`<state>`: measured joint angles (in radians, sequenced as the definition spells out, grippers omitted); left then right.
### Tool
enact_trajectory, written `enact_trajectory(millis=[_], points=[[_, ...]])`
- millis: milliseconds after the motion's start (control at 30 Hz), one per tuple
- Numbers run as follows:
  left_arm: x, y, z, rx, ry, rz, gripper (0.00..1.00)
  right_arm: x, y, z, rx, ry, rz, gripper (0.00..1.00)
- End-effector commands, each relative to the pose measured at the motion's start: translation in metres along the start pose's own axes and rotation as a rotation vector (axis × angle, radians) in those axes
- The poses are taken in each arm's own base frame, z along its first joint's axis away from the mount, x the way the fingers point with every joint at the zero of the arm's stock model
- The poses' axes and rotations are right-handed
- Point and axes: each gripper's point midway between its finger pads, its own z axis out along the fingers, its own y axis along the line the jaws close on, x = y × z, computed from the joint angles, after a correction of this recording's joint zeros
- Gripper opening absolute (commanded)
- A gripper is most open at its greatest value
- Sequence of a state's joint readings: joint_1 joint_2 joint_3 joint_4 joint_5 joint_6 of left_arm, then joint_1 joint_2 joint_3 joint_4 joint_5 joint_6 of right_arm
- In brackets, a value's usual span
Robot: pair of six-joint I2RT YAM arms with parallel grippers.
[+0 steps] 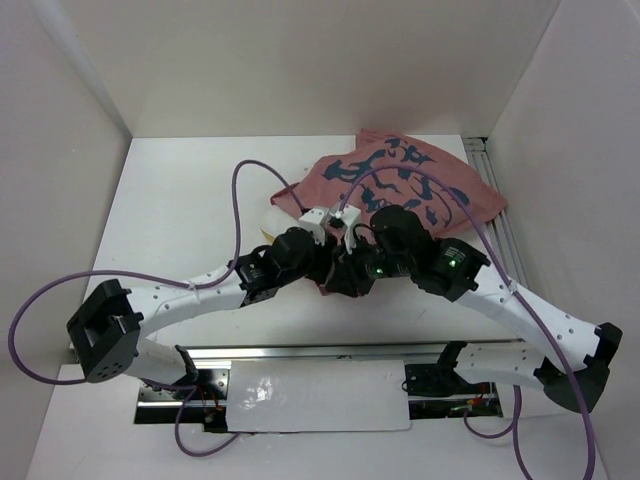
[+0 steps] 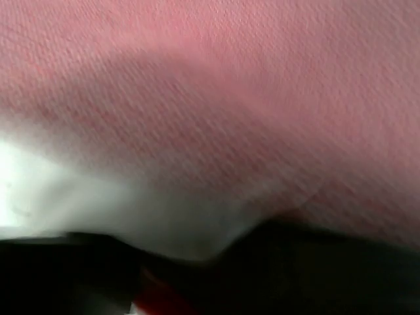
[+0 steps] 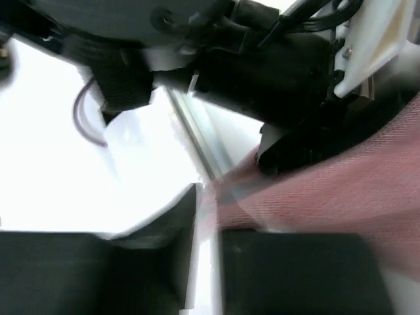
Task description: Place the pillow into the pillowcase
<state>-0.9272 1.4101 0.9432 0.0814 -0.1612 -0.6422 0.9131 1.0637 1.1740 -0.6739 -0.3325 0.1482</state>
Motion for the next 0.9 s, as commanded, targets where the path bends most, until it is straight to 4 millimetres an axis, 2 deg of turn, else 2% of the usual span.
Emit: enact_trajectory(millis=[0, 33, 67, 100, 200, 267, 300, 333, 367, 400, 433, 467, 500, 533, 567, 600, 633, 667, 700, 733, 767, 800, 833, 867], points=[[0.0, 0.011, -0.006, -0.004, -0.044, -0.053, 0.77, 0.009, 0.036, -0.002, -0.141, 0.059, 0.027, 0.31], [0.006, 0.012, -0.017, -0.013, -0.033, -0.064, 0.91, 0.017, 0.034, -0.002, -0.135, 0.083, 0.036, 0.38], [0.031, 0.03, -0.025, -0.07, 0.033, -0.096, 0.95, 0.022, 0.027, 0.0, -0.096, 0.097, 0.054, 0.46], [0.039, 0.035, -0.031, -0.085, 0.053, -0.102, 1.0, 0.03, 0.025, 0.003, -0.091, 0.115, 0.06, 0.52], [0.068, 0.057, -0.055, -0.159, 0.128, -0.149, 1.0, 0.031, 0.019, 0.002, -0.063, 0.109, 0.059, 0.69], [0.08, 0.064, -0.066, -0.193, 0.16, -0.198, 1.0, 0.029, 0.016, 0.0, -0.036, 0.093, 0.055, 0.73], [0.079, 0.068, -0.074, -0.213, 0.147, -0.215, 1.0, 0.019, 0.007, 0.0, 0.017, 0.056, 0.045, 0.78], [0.09, 0.082, -0.083, -0.277, 0.177, -0.225, 1.0, 0.012, 0.002, -0.002, 0.058, 0.031, 0.052, 0.79], [0.088, 0.1, -0.088, -0.362, 0.15, -0.249, 1.0, 0.004, -0.007, 0.0, 0.114, 0.006, 0.072, 0.79], [0.079, 0.105, -0.092, -0.404, 0.123, -0.315, 1.0, 0.001, -0.031, 0.004, 0.246, -0.007, 0.087, 0.79], [0.076, 0.115, -0.096, -0.439, 0.111, -0.34, 1.0, -0.01, -0.043, 0.005, 0.319, -0.041, 0.103, 0.79], [0.061, 0.135, -0.097, -0.471, 0.075, -0.422, 1.0, -0.018, -0.071, 0.01, 0.472, -0.073, 0.16, 0.79], [0.061, 0.136, -0.097, -0.471, 0.076, -0.413, 1.0, -0.012, -0.075, 0.019, 0.483, -0.041, 0.163, 0.79], [0.053, 0.141, -0.095, -0.457, 0.065, -0.427, 1.0, -0.027, -0.098, 0.018, 0.602, -0.099, 0.175, 0.79], [0.039, 0.159, -0.096, -0.473, 0.025, -0.472, 1.0, -0.034, -0.11, 0.023, 0.651, -0.115, 0.178, 0.81], [0.027, 0.155, -0.091, -0.402, 0.013, -0.474, 1.0, -0.031, -0.129, 0.04, 0.729, -0.077, 0.148, 0.81], [0.019, 0.16, -0.089, -0.383, -0.003, -0.48, 1.0, -0.04, -0.139, 0.049, 0.758, -0.084, 0.137, 0.81], [0.01, 0.175, -0.088, -0.393, -0.027, -0.504, 1.0, -0.065, -0.143, 0.052, 0.773, -0.117, 0.124, 0.81], [0.002, 0.171, -0.084, -0.34, -0.028, -0.511, 0.98, -0.076, -0.148, 0.062, 0.782, -0.112, 0.072, 0.81], [-0.013, 0.173, -0.08, -0.306, -0.072, -0.488, 0.96, -0.069, -0.165, 0.089, 0.803, -0.044, 0.053, 0.81], [-0.025, 0.177, -0.078, -0.299, -0.097, -0.497, 0.93, -0.102, -0.169, 0.093, 0.803, -0.106, 0.047, 0.81], [-0.033, 0.19, -0.078, -0.312, -0.118, -0.506, 0.86, -0.113, -0.174, 0.105, 0.794, -0.116, 0.035, 0.79], [-0.037, 0.193, -0.07, -0.294, -0.104, -0.506, 0.83, -0.105, -0.192, 0.132, 0.81, -0.07, 0.025, 0.78], [-0.047, 0.197, -0.065, -0.281, -0.13, -0.485, 0.8, -0.115, -0.203, 0.139, 0.832, -0.095, 0.034, 0.76]])
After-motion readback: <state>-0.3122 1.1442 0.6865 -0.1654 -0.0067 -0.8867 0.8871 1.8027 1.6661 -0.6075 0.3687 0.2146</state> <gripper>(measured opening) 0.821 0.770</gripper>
